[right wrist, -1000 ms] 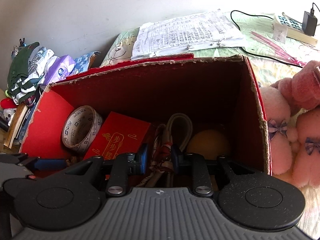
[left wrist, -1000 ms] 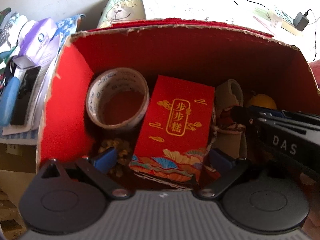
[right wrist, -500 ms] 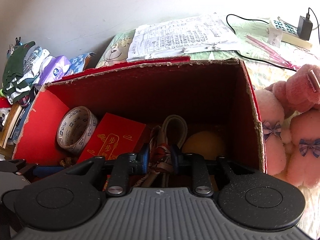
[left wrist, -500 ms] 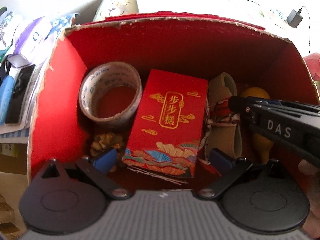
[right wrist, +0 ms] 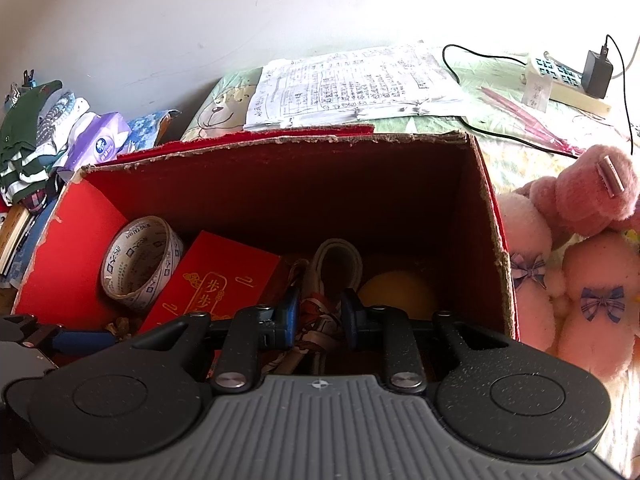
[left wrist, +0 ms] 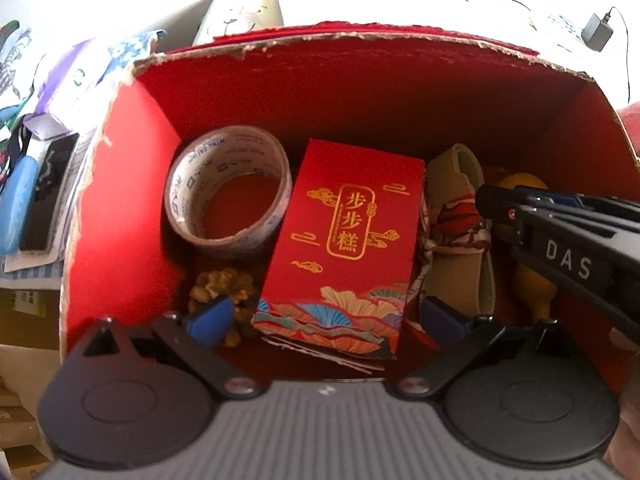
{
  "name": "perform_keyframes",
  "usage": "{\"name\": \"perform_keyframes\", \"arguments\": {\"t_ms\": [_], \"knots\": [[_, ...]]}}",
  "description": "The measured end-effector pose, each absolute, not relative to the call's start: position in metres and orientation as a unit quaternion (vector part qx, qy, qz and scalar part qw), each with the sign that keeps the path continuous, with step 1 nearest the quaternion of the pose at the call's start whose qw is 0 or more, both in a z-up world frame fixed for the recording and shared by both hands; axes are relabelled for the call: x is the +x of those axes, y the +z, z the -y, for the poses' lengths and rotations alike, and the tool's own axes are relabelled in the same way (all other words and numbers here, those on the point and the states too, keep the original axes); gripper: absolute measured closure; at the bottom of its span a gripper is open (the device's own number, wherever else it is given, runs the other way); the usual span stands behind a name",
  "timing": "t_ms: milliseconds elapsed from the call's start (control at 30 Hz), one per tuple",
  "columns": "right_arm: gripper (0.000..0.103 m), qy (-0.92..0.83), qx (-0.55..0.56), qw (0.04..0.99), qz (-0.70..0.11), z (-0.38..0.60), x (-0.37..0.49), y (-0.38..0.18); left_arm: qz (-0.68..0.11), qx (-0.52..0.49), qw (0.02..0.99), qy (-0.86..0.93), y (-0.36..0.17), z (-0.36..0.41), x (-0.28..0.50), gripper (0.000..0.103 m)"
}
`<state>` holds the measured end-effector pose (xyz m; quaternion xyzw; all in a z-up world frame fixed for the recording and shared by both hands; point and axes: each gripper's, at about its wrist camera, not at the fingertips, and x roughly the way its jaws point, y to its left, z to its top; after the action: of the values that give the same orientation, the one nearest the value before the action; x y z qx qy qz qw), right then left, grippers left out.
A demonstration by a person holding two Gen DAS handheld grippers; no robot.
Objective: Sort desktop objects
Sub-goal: 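Open the right gripper to release the stamp and lift out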
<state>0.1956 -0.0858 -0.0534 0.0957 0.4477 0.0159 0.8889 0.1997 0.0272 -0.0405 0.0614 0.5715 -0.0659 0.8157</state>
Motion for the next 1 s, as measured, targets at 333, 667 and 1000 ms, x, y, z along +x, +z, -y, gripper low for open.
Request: {"name": "perform_keyframes", "arguments": {"t_ms": [333,667,1000], "knots": [[0.078,0.014,0.097,0.890,-0.444,0.085,0.194,-0.053,-0.559,0.068,0.824,-0.065,-0.043,-0.027,0.203,0.003],[0.078,0.010,0.092,0.895,-0.437,0.084,0.192,-0.052,-0.529,0.070,0.843,-0.073,-0.037,-0.026,0.196,0.003],[0.078,0.009,0.091,0.895,-0.436,0.082,0.192,-0.052,-0.501,0.075,0.860,-0.068,-0.033,-0.025,0.190,0.003]]}}
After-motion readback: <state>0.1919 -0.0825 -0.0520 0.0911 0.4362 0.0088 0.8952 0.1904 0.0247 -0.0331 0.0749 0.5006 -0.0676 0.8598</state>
